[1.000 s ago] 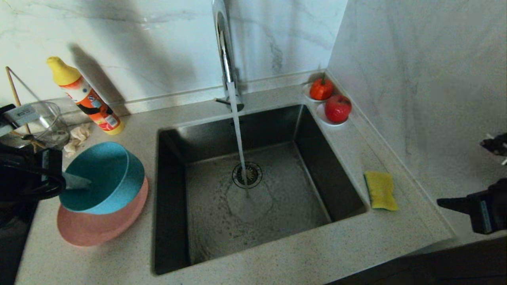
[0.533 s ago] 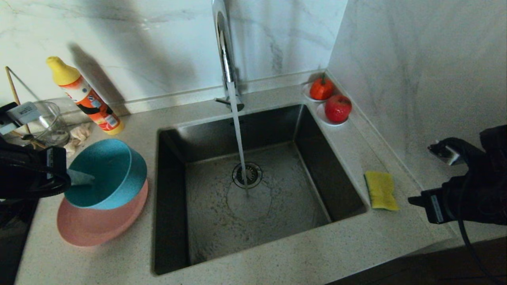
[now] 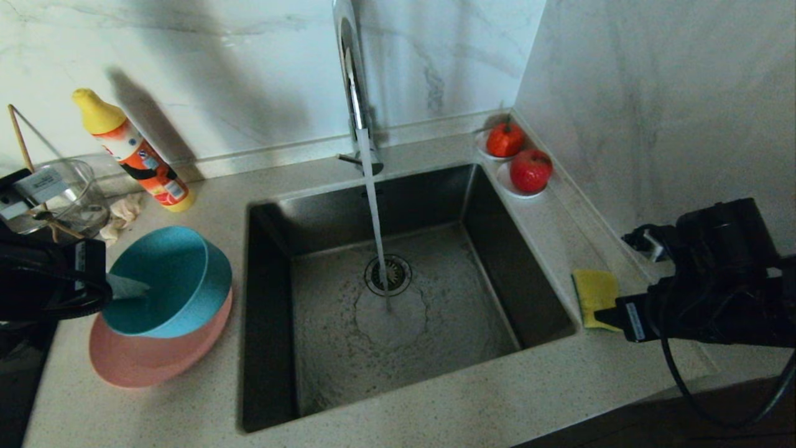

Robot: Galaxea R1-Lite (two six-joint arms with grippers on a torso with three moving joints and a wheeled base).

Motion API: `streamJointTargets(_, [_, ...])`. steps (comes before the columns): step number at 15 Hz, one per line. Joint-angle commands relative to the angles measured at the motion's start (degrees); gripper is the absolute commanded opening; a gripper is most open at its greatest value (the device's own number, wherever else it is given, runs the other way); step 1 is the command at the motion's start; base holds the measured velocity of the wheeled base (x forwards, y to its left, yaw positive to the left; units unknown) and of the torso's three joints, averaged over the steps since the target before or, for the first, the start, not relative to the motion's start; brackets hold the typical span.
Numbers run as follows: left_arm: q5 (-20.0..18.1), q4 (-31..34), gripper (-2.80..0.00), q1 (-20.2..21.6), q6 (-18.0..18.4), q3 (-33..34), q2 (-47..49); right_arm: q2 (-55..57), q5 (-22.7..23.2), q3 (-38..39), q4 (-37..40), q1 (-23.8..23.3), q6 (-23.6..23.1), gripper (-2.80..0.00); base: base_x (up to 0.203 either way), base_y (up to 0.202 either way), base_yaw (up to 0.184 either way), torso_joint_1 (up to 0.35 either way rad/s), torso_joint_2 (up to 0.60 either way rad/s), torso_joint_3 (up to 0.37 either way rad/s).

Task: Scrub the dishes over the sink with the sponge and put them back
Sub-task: Pick up a bowl and the sponge

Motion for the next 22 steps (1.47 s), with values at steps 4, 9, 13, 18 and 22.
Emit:
streamJointTargets(4, [0.01, 0.04, -2.80, 0.07, 0.05, 0.88, -0.19, 5.71, -1.48, -4.84, 0.12, 0.04, 3.76, 0.00, 0.000, 0.000, 0.000, 0.000, 0.00, 0.000])
streamJointTargets(9, [0.01, 0.04, -2.80, 0.07, -0.04, 0.96, -0.72, 9.67, -4.09, -8.62, 0.22, 0.04, 7.48, 0.00, 0.000, 0.000, 0.000, 0.000, 0.00, 0.000])
streamJointTargets(13, [0.01, 0.04, -2.80, 0.07, -0.12, 1.05, -1.06, 10.85, -5.70, -9.79, 0.32, 0.04, 8.92, 0.00, 0.000, 0.000, 0.000, 0.000, 0.00, 0.000])
streamJointTargets(18, [-0.08, 0.04, -2.80, 0.07, -0.12, 1.23, -1.15, 10.81, -6.30, -10.15, 0.41, 0.04, 9.09, 0.00, 0.000, 0.000, 0.000, 0.000, 0.00, 0.000])
streamJointTargets(22, [-0.05, 0.04, -2.80, 0.07, -0.10, 1.23, -1.15, 10.79, -6.18, -13.26, 6.70, 0.18, 14.31, 0.00, 0.000, 0.000, 0.000, 0.000, 0.00, 0.000])
